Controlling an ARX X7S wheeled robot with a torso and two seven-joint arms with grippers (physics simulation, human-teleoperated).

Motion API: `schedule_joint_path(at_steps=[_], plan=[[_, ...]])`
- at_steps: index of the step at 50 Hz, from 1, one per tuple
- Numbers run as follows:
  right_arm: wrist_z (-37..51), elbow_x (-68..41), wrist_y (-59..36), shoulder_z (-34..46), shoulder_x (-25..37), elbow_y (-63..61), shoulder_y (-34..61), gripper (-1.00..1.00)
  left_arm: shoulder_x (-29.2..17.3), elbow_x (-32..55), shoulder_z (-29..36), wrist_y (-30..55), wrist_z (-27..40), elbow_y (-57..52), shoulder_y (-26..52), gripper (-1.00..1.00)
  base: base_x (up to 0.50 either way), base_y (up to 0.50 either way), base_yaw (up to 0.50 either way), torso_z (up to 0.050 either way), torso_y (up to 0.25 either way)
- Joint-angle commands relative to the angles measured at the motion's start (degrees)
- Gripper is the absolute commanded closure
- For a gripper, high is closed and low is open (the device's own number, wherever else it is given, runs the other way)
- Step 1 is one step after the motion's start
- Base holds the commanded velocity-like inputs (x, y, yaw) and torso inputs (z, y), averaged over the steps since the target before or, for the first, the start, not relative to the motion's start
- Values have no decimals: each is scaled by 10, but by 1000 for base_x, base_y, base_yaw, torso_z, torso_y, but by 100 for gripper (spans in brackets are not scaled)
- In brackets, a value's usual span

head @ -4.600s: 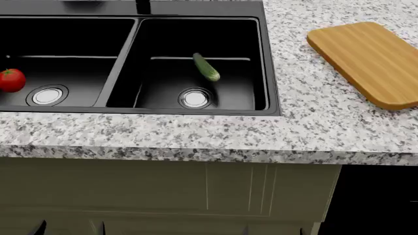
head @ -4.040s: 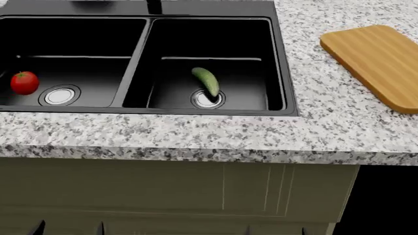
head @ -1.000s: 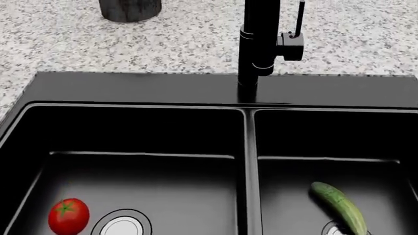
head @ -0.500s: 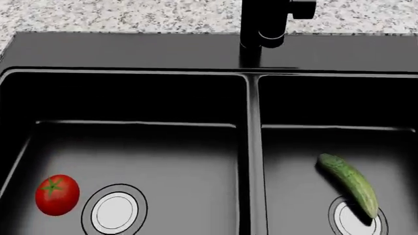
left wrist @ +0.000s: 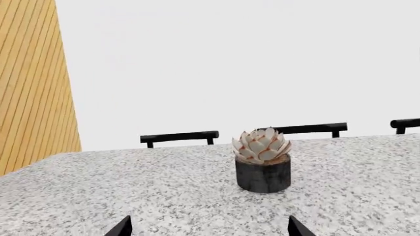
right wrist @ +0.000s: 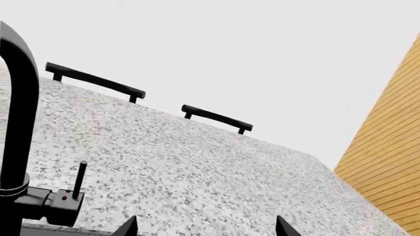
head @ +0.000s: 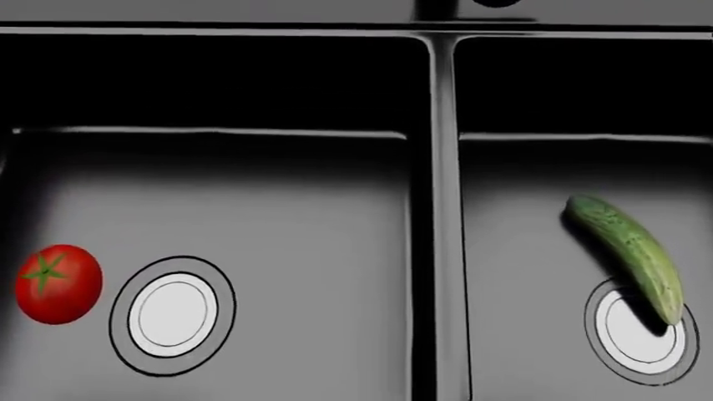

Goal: Pick the vegetables from the sink and place them on the cutting board.

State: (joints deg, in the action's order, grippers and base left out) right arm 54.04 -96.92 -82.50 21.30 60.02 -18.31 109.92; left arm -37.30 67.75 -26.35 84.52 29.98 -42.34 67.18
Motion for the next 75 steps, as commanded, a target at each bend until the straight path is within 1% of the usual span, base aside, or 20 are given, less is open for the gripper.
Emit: schedule_joint_path(at_steps=[1, 8, 11, 12, 14, 15, 16, 18, 19, 20, 27, 30, 34, 41, 43, 47, 51, 57, 63, 75], plan=[[-6, 1, 3, 8, 3, 5, 7, -100, -2, 28, 0, 6, 21, 6, 6, -100, 0, 0, 0, 0, -250], [-8, -10, 0, 12, 20, 8, 1, -100, -13, 22, 3, -11, 12, 6, -6, -100, -2, 0, 0, 0, -143], [-38, -9, -29, 30, 19, 34, 16, -100, -19, 19, 14, -17, 2, 11, -3, -100, 0, 0, 0, 0, 0], [-121, 53, -56, 53, 12, 24, 49, -100, -23, 16, 24, -15, 1, 19, 1, -100, 0, 0, 0, 0, 0], [-218, 122, -71, 108, 14, 23, 99, -100, -51, 11, 69, -7, -30, 30, 16, -100, 0, 0, 0, 0, 0], [-283, 168, -72, 157, 19, 18, 132, -100, -66, 2, 84, -18, -54, 29, 19, -100, 0, 0, 0, 0, 0], [-326, 197, -69, 186, 22, 16, 153, -100, -72, 21, 84, -8, -63, 35, 23, -100, 0, 0, 0, 0, 0], [-396, 214, -73, 258, 26, 24, 201, -100, -82, 105, 83, 44, -38, 61, 44, -100, 0, 0, 0, 0, 0], [-431, 229, -71, 289, 30, 17, 217, -100, -87, 146, 80, 48, -13, 79, 48, -100, 0, 0, 0, 0, 0], [-439, 229, -71, 301, 32, 25, 228, -100, -92, 195, 76, 46, 34, 105, 56, -100, 0, 0, 0, 0, 0], [-471, 216, -75, 334, 35, 48, 251, -100, -140, 285, 124, 32, 77, 140, 74, -100, 0, 0, 0, 0, 0], [-468, 168, -75, 348, 41, 65, 251, -100, -179, 377, 162, 18, 117, 176, 72, -100, 0, 0, 0, 0, 0], [-473, 137, -75, 364, 53, 59, 251, -100, -199, 406, 167, 14, 109, 177, 62, -100, 0, 0, 0, 0, 0], [-508, 148, -75, 378, 60, 60, 251, -100, -221, 434, 181, 13, 87, 191, 51, -100, 0, 0, 0, 0, 0], [-527, 151, -75, 383, 60, 59, 251, -100, -231, 465, 202, 2, 92, 200, 58, -100, 0, 0, 0, 0, 0], [-579, 200, -75, 394, 63, 52, 251, -100, -230, 489, 260, 11, 79, 224, 112, -100, 0, 0, 0, 0, 0], [-592, 209, -75, 399, 68, 49, 251, -100, -221, 487, 326, 38, 55, 257, 182, -100, 0, 0, 0, 0, 0], [-606, 216, -75, 404, 70, 45, 251, -100, -230, 529, 366, 6, 72, 260, 180, -100, 0, 0, 0, 0, 0], [-590, 177, -75, 416, 75, 47, 251, -100, -233, 548, 404, 14, 69, 273, 205, -100, 0, 0, 0, 0, 0], [-662, 211, -75, 434, 91, 19, 251, -100, -230, 590, 459, 3, 69, 287, 241, -100, 0, 0, 0, 0, 0]])
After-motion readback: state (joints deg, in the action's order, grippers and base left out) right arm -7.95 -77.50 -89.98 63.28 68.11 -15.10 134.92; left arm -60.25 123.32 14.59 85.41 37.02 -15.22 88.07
